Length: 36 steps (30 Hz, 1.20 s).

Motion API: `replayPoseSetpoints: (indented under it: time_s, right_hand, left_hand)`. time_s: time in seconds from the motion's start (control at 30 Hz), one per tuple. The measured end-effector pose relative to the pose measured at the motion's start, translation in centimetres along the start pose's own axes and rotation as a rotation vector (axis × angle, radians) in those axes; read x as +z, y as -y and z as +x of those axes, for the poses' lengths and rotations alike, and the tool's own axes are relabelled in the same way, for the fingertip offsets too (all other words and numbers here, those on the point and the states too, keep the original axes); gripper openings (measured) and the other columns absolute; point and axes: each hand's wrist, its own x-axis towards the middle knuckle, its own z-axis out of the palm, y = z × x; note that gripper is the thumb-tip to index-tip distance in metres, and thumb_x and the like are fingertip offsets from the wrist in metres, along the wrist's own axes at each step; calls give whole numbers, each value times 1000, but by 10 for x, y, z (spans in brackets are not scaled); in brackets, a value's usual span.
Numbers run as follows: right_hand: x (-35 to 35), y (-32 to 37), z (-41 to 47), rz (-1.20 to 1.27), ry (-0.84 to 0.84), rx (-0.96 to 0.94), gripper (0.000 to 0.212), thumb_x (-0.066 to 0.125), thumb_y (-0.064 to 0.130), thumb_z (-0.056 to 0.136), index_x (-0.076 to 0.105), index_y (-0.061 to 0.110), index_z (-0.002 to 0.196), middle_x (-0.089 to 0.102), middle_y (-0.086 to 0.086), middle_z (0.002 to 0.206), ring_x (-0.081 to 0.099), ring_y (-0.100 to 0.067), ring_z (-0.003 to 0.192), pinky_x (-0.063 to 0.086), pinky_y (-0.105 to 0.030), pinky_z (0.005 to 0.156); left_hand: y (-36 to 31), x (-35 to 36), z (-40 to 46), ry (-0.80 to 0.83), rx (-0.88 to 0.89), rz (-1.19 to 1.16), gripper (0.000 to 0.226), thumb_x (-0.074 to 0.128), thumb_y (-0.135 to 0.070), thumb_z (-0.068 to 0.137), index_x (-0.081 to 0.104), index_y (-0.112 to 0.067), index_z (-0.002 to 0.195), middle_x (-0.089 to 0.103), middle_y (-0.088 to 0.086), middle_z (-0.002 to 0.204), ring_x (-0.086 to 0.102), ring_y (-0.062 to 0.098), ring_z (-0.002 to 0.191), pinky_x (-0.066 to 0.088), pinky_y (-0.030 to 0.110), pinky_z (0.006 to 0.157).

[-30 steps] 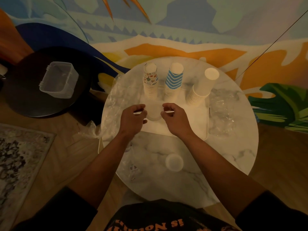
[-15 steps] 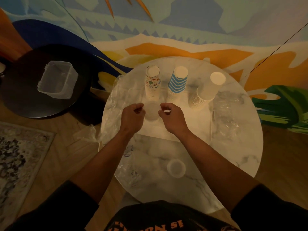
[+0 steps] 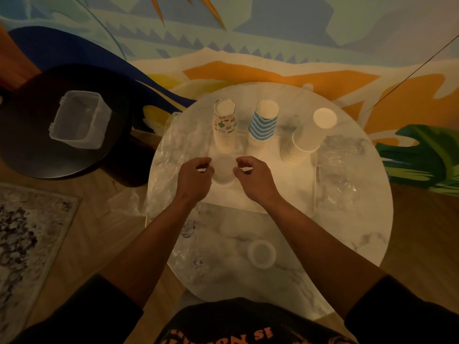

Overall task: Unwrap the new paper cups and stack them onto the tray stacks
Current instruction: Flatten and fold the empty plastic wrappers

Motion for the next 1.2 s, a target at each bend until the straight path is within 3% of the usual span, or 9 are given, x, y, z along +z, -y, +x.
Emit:
replayPoseSetpoints:
  time_s: [0.1, 0.33, 0.5, 0.6, 0.7, 0.83, 1.07, 1.2]
  right_hand:
    - [-2, 0, -1, 5, 5, -5, 32, 71, 23, 93, 68, 17, 124, 69, 6, 113, 67, -6, 86, 48, -17, 78]
    - [-13, -4, -8, 13, -5, -7, 29, 71, 24, 92, 70, 18, 121, 70, 8, 111, 66, -1, 80, 49, -20, 77]
    - [-26, -18, -23, -1, 5, -3, 24, 71, 22, 93, 72, 20, 117, 70, 13, 107, 60, 12, 70, 43, -3, 68]
    - [-33, -31, -36, 2, 20, 8, 23, 71, 22, 92, 73, 22, 115, 71, 14, 106, 61, 9, 73, 44, -5, 70]
    - [-41, -46, -49, 11, 28, 44, 21, 71, 23, 92, 73, 25, 113, 71, 15, 104, 64, 0, 78, 46, -11, 73]
    - [-50, -71, -65, -5, 31, 81, 22, 71, 23, 92, 73, 24, 114, 71, 11, 106, 65, 0, 81, 45, -9, 72]
    - [-59, -115, -99, -100, 93, 149, 25, 71, 23, 92, 72, 17, 117, 71, 3, 105, 65, -4, 84, 47, -17, 74]
    - [-57, -140, -117, -173, 106, 174, 25, 72, 25, 91, 72, 20, 115, 71, 5, 106, 65, -4, 84, 43, -5, 69]
  left_hand:
    - [-1, -1, -2, 1, -9, -8, 29, 67, -16, 96, 69, -13, 125, 64, -11, 98, 66, 3, 83, 64, 39, 76]
    - [3, -7, -9, -28, -11, 0, 28, 70, -20, 92, 69, -17, 120, 66, -9, 99, 67, 5, 88, 61, 42, 85]
    - [8, -13, -28, -65, 45, 54, 24, 70, -24, 93, 69, -19, 116, 65, -15, 93, 63, 0, 85, 50, 16, 73]
    - [16, -11, -43, -45, 68, 55, 19, 72, -27, 92, 69, -22, 110, 68, -12, 91, 65, 2, 84, 53, 19, 72]
    - [25, -5, -58, -2, 69, 64, 17, 74, -27, 91, 70, -22, 106, 69, -9, 90, 65, 4, 81, 50, 16, 69]
    - [33, 7, -78, 86, 68, 82, 13, 74, -26, 90, 69, -23, 102, 69, -10, 87, 65, 2, 78, 48, 10, 64]
    - [55, 39, -104, 283, 61, 178, 18, 76, -28, 89, 69, -20, 103, 68, -8, 89, 66, 6, 78, 48, 13, 65]
    - [74, 56, -113, 383, 19, 265, 25, 77, -30, 87, 68, -18, 107, 69, -4, 94, 65, 8, 80, 47, 15, 68]
